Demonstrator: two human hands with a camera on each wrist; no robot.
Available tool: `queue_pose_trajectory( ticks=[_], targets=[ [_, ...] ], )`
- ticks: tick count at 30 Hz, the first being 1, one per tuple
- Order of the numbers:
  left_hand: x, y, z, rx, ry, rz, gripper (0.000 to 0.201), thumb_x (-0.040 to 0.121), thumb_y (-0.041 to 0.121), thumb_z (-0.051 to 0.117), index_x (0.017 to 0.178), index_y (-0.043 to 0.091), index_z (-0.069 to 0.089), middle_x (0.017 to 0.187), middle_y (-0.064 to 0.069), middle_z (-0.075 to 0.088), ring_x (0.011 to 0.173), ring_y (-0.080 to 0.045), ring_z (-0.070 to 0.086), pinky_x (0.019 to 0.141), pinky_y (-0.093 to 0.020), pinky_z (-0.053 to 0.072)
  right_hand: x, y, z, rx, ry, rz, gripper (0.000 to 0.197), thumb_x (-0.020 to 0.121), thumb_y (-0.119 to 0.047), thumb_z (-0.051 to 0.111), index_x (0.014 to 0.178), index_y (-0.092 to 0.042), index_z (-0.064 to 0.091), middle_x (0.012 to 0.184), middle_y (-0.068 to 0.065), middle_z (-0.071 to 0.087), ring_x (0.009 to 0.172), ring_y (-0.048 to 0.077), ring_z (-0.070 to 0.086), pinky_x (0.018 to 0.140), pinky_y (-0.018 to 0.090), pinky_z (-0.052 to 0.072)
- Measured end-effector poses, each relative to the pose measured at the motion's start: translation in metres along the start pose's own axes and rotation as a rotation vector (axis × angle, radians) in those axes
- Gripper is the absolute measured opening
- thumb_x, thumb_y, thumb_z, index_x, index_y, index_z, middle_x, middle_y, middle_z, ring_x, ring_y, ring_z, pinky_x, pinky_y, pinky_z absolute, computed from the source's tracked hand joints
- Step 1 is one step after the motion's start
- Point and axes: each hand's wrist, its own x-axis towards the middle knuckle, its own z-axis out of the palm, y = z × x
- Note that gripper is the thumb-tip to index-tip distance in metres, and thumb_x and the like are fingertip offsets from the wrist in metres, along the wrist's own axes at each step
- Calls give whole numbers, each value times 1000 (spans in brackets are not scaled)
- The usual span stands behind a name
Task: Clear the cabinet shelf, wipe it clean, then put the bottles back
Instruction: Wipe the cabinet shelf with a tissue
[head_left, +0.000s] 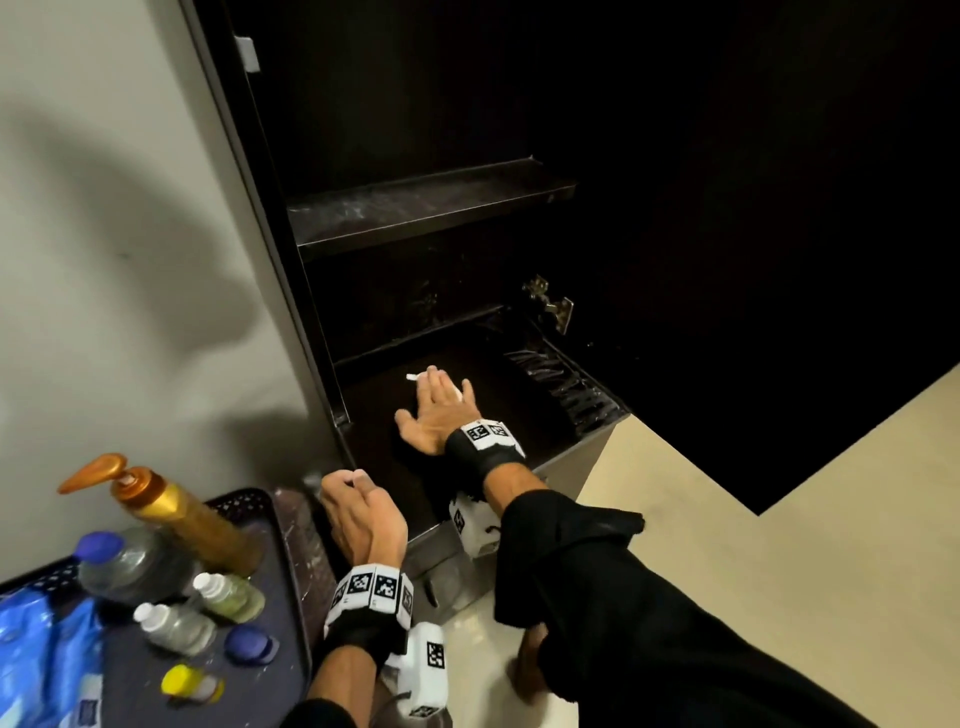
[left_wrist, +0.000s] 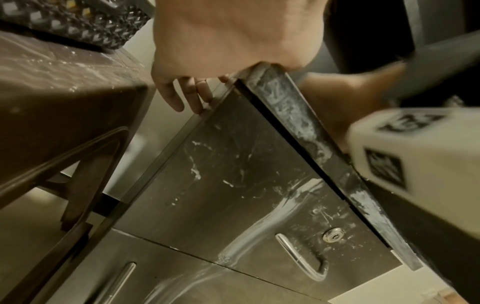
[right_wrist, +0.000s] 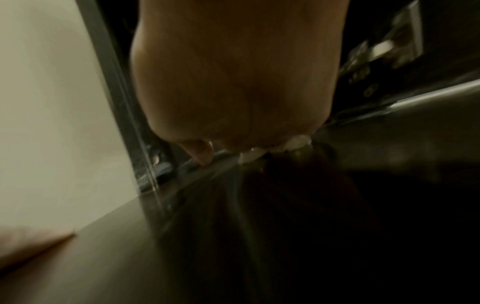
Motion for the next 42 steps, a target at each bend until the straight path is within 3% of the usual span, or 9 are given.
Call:
queue_pose_trajectory(
  ticks=[5,11,16,20,23,28,32,38,42],
  targets=[
    [-3,5,-3,-2,1,-16,17,100,19,42,109,6,49,122,-24,53,114,-39,51,95,-46,35,-63,45,7,32,24,99,84,106,-58,23,167,-8,-6,175,10,-15,162,22,-14,129,48,-13],
    [-1,0,0,-12,2,-5,18,99,21,42,108,8,48,121,-25,52,116,-41,49,98,-50,35,-136,21,41,-20,2,-119,82,108,-53,28,167,-7,-3,176,11,-10,162,19,-15,129,45,-14],
    [0,-8,0,-29,-14,92,22,98,24,42,106,4,48,115,-26,53,111,-40,50,91,-47,36,-91,-9,27,-45,-90,-270,75,108,-41,30,167,-6,1,176,11,-8,162,18,-11,129,45,-13],
    [2,-4,4,-30,7,25,24,97,27,40,106,6,49,120,-24,53,113,-38,51,97,-48,37,-36,-23,12,-72,-114,-155,80,108,-50,26,167,-6,-4,175,11,-14,162,21,-14,130,48,-10],
    [3,-4,3,-5,9,9,18,99,22,42,107,8,49,123,-22,53,115,-37,51,98,-46,37,-26,-25,11,-37,-102,-96,82,107,-54,24,167,-6,-5,175,11,-15,162,22,-15,130,47,-10],
    [-2,-2,1,-9,-6,-4,14,99,20,41,106,9,47,120,-21,52,112,-36,50,95,-45,35,-109,14,43,24,88,-248,77,108,-46,33,167,-6,5,176,12,-2,163,21,-6,131,46,-6],
    [-3,2,-1,-13,-2,-20,16,100,21,41,106,8,48,119,-22,53,115,-36,49,98,-46,33,-163,37,58,-22,66,-389,74,108,-40,33,168,-10,3,176,8,-2,163,17,-8,129,39,-13],
    [-3,4,-1,-4,-28,-29,20,101,22,40,111,7,48,124,-23,51,117,-39,49,97,-48,34,-117,25,35,-84,-25,-457,69,110,-37,32,168,-8,7,176,10,2,163,20,-2,130,43,-9],
    [-2,2,-2,7,-34,-41,17,100,21,40,110,9,48,126,-23,50,118,-40,49,99,-49,36,-45,-4,11,-35,-59,-317,74,108,-41,33,168,-7,5,177,11,-2,163,20,-4,130,46,-8]
  ],
)
